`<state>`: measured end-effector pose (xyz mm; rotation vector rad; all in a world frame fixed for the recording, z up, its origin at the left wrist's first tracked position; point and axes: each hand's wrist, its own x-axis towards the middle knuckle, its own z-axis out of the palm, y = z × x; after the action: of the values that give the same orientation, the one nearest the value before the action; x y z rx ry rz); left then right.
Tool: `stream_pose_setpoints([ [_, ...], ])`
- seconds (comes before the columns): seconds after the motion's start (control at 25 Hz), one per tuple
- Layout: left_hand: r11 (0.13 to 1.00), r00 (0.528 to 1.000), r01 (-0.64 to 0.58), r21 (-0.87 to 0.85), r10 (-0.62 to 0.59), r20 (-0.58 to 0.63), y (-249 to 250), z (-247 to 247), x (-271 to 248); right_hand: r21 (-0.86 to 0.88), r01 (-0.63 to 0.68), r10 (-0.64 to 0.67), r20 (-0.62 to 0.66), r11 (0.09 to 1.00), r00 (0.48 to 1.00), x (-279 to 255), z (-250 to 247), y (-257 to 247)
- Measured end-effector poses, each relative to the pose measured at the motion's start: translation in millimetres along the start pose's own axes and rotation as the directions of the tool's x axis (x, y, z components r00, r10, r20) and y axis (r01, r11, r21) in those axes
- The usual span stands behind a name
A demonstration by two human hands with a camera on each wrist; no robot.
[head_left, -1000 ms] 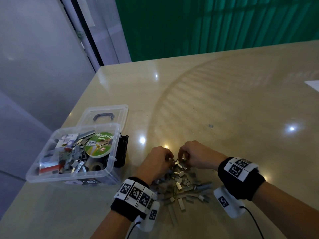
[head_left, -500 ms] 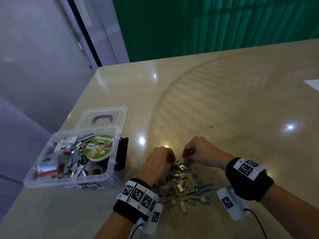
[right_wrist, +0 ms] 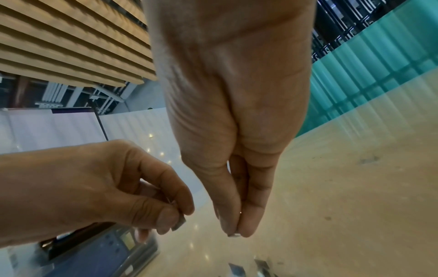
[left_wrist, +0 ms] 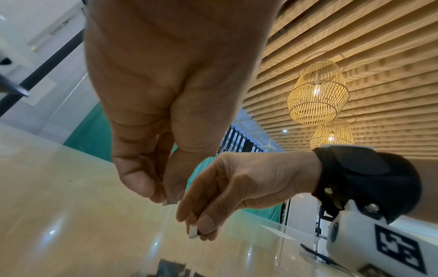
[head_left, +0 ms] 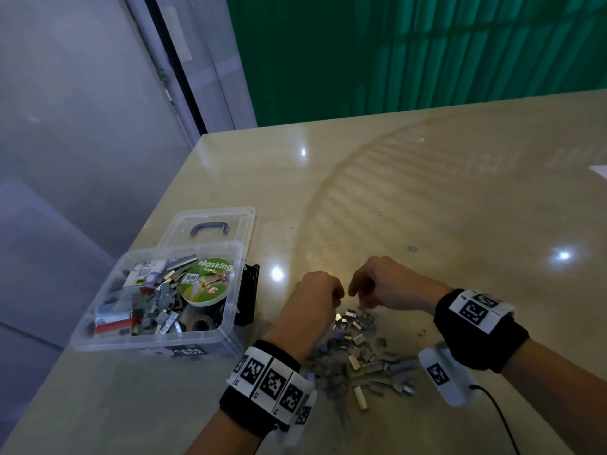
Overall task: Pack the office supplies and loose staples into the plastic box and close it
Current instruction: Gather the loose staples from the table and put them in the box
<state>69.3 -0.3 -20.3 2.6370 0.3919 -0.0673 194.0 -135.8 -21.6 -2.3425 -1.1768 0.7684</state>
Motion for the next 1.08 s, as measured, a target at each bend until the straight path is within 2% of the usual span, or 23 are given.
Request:
stream_pose_setpoints([
  [0.12,0.996,0.991,-0.089,-0.023,0.086,-0.099,0,-22,-17,-0.027,0.042,-0.042,-0.001,0.999,0.999,3,-11,-15],
  [0.2,0.990,0.975,-0.129,-0.048,0.118,-0.188,-4,-45,-31,-0.059,0.068,-0.064,0.069,0.996,0.996,5,-18,-30],
  [0.32,0.989,0.953,-0.104,-0.101,0.070,-0.295,-26,-85,-56,-0.260,0.036,0.026,0.233,0.965,0.972,11,-21,-59],
  [0.4,0.987,0.938,-0.058,-0.147,0.003,-0.347,-51,-109,-74,-0.384,0.047,0.059,0.260,0.922,0.964,15,-24,-79],
  [0.52,0.973,0.892,0.045,-0.226,-0.141,-0.429,-104,-138,-100,-0.323,0.206,-0.166,0.146,0.924,0.975,31,-31,-130],
  [0.64,0.953,0.855,0.121,-0.278,-0.242,-0.458,-141,-150,-114,-0.180,0.408,-0.410,0.026,0.895,0.912,52,-24,-195],
  [0.72,0.947,0.843,0.149,-0.285,-0.272,-0.464,-155,-154,-114,-0.116,0.495,-0.499,-0.013,0.861,0.866,68,-8,-232],
  [0.88,0.958,0.839,0.182,-0.222,-0.269,-0.473,-177,-157,-100,-0.047,0.513,-0.515,-0.109,0.857,0.850,106,22,-268],
  [1.0,0.963,0.854,0.213,-0.164,-0.265,-0.447,-184,-161,-94,-0.062,0.496,-0.500,-0.114,0.866,0.859,124,32,-276],
  [1.08,0.958,0.848,0.208,-0.198,-0.278,-0.452,-188,-164,-96,-0.070,0.479,-0.484,-0.114,0.875,0.867,127,30,-272],
])
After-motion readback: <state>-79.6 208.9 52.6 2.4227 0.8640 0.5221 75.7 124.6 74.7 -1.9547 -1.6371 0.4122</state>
